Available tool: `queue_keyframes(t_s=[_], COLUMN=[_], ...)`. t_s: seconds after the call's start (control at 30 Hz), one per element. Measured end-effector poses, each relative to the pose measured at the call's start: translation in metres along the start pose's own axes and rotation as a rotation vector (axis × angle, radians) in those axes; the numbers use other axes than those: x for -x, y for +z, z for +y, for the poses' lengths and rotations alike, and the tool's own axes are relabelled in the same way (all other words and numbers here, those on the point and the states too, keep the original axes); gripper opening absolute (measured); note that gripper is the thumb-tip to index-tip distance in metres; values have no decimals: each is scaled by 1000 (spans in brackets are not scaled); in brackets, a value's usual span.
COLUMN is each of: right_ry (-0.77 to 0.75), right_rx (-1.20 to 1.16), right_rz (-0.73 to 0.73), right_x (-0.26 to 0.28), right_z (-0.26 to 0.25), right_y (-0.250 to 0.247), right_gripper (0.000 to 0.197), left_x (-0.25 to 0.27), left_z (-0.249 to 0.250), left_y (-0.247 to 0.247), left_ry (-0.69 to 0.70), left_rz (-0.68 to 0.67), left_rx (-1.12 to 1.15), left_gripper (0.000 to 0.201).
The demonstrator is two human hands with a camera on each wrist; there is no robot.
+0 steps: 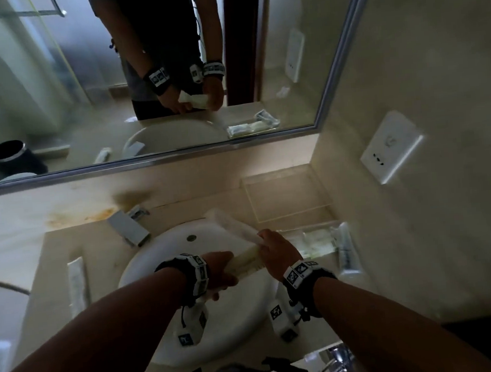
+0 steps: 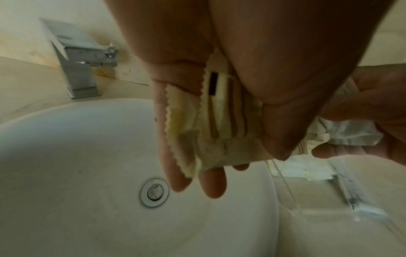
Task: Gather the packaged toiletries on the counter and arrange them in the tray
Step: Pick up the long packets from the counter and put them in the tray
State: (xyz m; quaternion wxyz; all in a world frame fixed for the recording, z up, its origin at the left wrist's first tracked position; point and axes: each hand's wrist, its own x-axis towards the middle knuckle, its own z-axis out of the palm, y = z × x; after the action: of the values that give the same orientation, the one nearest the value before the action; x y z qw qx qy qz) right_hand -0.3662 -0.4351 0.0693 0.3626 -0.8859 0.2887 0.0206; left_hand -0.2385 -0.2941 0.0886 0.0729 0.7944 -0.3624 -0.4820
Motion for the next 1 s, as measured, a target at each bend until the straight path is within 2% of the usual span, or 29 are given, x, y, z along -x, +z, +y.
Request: queue_keyframes(t_s=[0.07, 0.17, 0.23, 0.4, 0.57, 0.77, 0.87, 1.0], right_ry=[22, 72, 79, 114, 146, 108, 111, 179], right_rx=[-67, -171, -208, -162, -200, -83, -4, -19], right_rz=[20, 32, 57, 100, 78, 89, 80, 84], right_x=[-1, -3, -5, -7, -6, -6, -7, -6], right_z=[5, 7, 10, 19, 25, 37, 45, 59], right_y=[-5, -14, -19, -21, -29, -33, -33, -40], right_gripper=[44, 29, 26, 28, 30, 24, 19, 16], left_x=[1, -2, -6, -15, -23, -33, -39, -49], left_z=[10, 17, 20, 37, 52, 62, 67, 76], left_y=[0, 0, 0, 2, 10, 9, 9, 14], left_ry=[-14, -33, -25, 46, 24, -21, -31, -20], left_rz=[-10, -19, -14, 56, 71, 36, 69, 97], left_rx=[29, 68, 90, 81, 74, -219, -405, -454], left_gripper=[20, 20, 18, 26, 33, 42, 45, 43])
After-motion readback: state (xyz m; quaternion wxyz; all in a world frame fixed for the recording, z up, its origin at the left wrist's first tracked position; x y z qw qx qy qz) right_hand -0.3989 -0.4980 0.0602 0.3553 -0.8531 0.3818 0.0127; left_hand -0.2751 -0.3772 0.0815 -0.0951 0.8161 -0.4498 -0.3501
